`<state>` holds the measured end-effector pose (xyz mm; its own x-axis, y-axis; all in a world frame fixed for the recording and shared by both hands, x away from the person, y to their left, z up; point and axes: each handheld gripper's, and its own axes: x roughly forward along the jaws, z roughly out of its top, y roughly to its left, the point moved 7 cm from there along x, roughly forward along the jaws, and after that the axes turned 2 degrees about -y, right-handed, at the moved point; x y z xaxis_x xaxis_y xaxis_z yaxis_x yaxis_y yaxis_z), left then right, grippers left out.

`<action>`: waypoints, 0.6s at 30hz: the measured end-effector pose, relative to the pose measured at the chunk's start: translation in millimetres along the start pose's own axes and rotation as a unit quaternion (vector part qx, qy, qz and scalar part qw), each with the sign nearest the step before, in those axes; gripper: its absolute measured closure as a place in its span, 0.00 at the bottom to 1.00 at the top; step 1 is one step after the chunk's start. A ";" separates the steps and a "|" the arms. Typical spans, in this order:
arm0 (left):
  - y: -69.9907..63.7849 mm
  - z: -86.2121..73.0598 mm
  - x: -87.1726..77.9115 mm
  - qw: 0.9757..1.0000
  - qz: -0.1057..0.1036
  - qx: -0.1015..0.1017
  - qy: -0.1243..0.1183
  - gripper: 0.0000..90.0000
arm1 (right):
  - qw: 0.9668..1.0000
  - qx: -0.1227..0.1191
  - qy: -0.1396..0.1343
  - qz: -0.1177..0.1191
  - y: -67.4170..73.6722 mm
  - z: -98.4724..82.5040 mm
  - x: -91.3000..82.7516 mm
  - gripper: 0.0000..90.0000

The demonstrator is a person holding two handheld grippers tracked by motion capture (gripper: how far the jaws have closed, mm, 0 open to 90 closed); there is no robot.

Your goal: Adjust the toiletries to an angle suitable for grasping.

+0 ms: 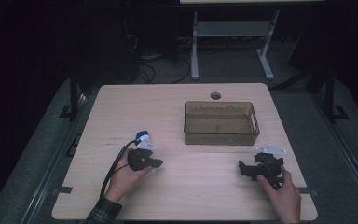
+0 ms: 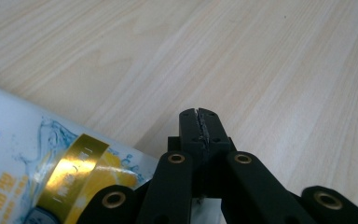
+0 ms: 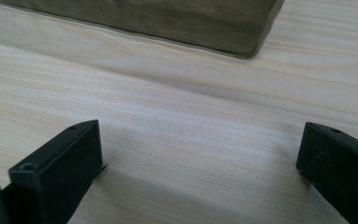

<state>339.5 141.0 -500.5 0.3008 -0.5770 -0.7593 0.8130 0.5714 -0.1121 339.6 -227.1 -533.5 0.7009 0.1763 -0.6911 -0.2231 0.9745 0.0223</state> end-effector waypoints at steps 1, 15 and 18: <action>0.2 -2.1 -1.1 1.000 0.002 0.002 0.003 1.00 | 1.000 0.000 0.000 0.000 0.0 0.0 0.0 0.00; 5.4 -31.0 -21.2 1.000 0.017 -0.022 0.006 1.00 | 1.000 0.000 0.000 0.000 0.1 0.1 0.0 0.00; 4.2 -33.4 -23.3 1.000 0.014 -0.025 0.004 1.00 | 1.000 0.000 0.000 0.000 0.1 0.1 0.0 0.00</action>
<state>319.3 176.3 -504.7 0.3186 -0.5562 -0.7676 0.7784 0.6156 -0.1230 339.6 -227.0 -533.4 0.7009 0.1767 -0.6910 -0.2229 0.9746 0.0232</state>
